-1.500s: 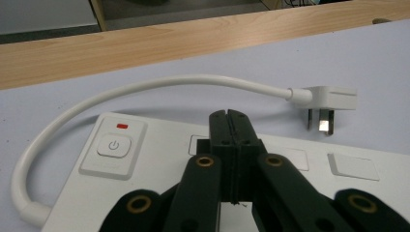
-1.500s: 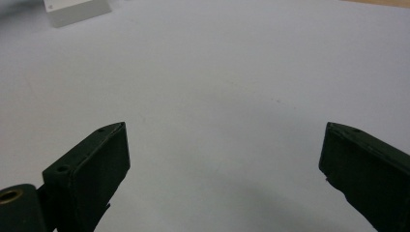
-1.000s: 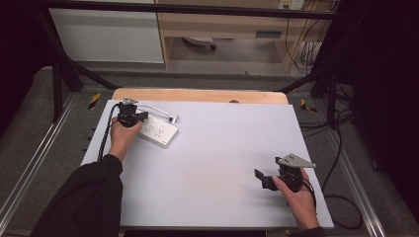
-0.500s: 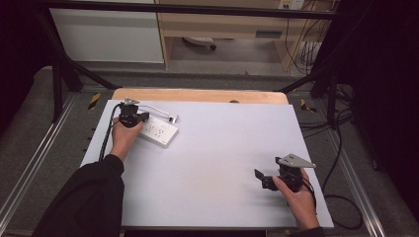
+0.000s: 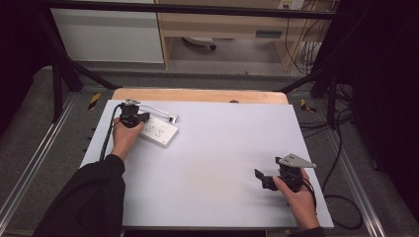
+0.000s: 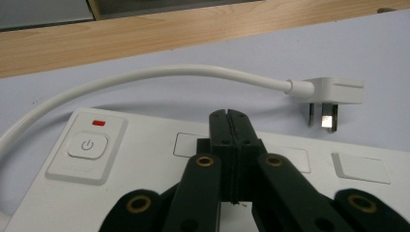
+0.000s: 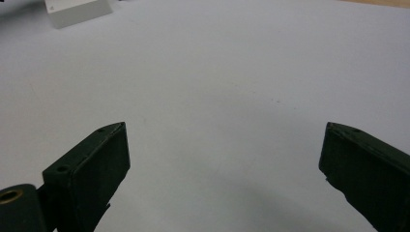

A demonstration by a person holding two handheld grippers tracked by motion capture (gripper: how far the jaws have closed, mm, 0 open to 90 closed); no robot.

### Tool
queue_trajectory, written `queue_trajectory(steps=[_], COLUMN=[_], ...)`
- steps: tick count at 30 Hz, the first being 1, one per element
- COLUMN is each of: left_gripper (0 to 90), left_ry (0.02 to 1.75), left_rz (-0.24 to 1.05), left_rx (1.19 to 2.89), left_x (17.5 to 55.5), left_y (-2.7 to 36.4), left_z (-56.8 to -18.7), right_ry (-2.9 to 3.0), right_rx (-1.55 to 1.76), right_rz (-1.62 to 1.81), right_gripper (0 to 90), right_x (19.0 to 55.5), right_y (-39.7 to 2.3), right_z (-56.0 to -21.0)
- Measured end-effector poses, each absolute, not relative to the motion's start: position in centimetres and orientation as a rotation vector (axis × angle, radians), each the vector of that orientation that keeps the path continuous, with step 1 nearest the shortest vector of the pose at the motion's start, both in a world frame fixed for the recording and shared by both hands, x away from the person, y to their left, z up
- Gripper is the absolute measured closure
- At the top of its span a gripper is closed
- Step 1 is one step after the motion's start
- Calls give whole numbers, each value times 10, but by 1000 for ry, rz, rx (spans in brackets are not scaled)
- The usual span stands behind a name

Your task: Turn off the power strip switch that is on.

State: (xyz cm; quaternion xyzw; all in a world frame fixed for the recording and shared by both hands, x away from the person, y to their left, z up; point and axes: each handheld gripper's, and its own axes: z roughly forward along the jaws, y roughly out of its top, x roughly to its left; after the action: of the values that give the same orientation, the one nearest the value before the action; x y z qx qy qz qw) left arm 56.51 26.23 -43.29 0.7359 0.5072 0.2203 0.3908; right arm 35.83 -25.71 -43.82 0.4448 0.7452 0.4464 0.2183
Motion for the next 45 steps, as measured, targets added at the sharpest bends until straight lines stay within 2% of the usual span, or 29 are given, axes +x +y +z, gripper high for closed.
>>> queue_trajectory(steps=[45], left_gripper=[900], left_ry=[1272], left_rz=[572], left_rx=[1886], left_x=[566], left_y=[260], left_z=[-435], right_ry=[2060], right_rx=[1234], right_rz=[1237], right_gripper=[44], right_x=[358], right_y=[-258], right_z=[-438])
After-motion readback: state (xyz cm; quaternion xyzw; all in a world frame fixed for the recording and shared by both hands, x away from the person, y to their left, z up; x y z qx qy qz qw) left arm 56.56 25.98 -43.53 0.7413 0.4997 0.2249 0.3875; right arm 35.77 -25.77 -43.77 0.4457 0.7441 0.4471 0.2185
